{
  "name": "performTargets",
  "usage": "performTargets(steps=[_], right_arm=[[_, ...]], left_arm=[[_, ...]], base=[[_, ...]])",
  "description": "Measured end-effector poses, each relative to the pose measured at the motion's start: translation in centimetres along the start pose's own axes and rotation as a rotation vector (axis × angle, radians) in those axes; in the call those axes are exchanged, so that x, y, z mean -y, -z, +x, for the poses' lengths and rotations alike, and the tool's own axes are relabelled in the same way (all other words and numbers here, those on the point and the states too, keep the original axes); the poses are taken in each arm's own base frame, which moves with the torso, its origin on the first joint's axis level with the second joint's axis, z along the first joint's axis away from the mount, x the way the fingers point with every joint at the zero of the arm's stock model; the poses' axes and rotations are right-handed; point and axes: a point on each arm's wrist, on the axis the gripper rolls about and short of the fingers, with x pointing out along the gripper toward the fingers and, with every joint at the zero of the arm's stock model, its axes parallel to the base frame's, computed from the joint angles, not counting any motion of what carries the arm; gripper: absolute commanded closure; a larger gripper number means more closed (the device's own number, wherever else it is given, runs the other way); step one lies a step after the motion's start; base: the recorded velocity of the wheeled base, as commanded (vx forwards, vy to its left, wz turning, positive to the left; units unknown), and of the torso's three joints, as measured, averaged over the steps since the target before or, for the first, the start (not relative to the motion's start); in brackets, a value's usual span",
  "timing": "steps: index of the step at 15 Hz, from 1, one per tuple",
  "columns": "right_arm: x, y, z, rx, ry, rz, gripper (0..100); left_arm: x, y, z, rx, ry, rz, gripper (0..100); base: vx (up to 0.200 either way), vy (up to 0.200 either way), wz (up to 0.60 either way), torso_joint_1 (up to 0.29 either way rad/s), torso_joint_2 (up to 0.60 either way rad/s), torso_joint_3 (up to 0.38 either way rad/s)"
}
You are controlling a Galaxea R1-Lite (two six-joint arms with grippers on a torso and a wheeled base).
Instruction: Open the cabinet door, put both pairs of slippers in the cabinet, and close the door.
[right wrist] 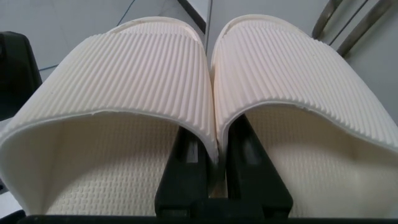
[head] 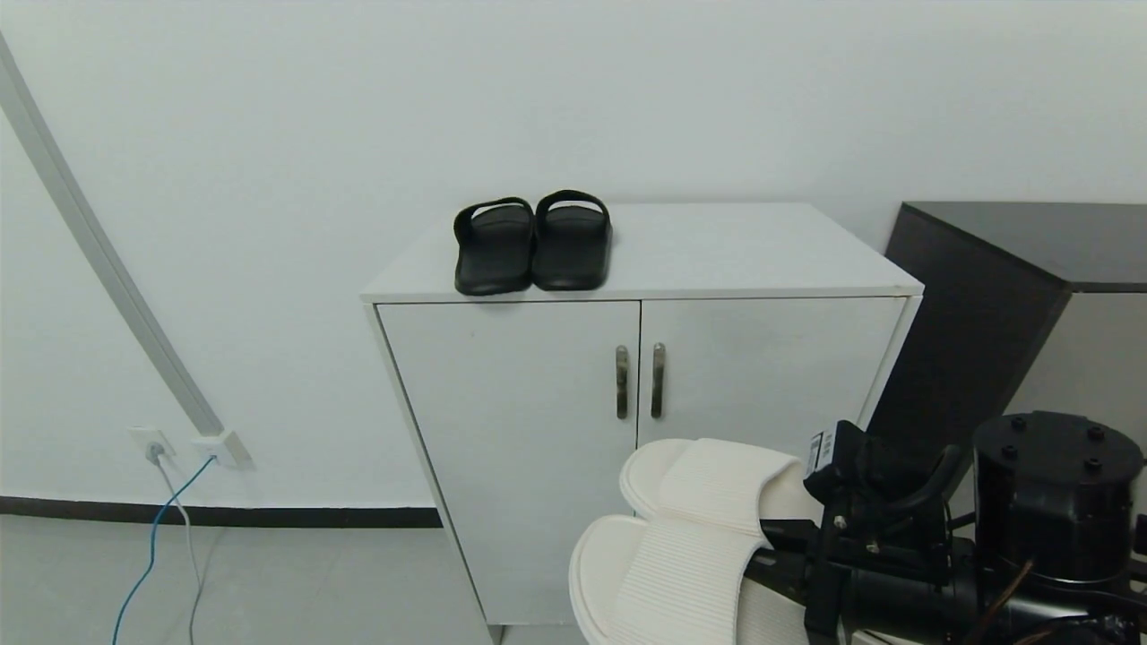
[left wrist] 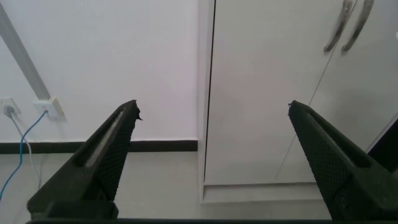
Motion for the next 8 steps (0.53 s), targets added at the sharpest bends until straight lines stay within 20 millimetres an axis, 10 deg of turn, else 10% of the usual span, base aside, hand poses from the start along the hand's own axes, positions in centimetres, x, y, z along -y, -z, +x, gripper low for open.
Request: performTargets(steps=[8], right_arm=[[-0.05, 0.08, 0.00, -0.003, -0.002, -0.002, 100]], left_arm=[[0.00, 0.00, 0.00, 0.000, 0.000, 0.000, 0]], base=[[0.000, 0.000, 0.00, -0.118, 0.47, 0.342]])
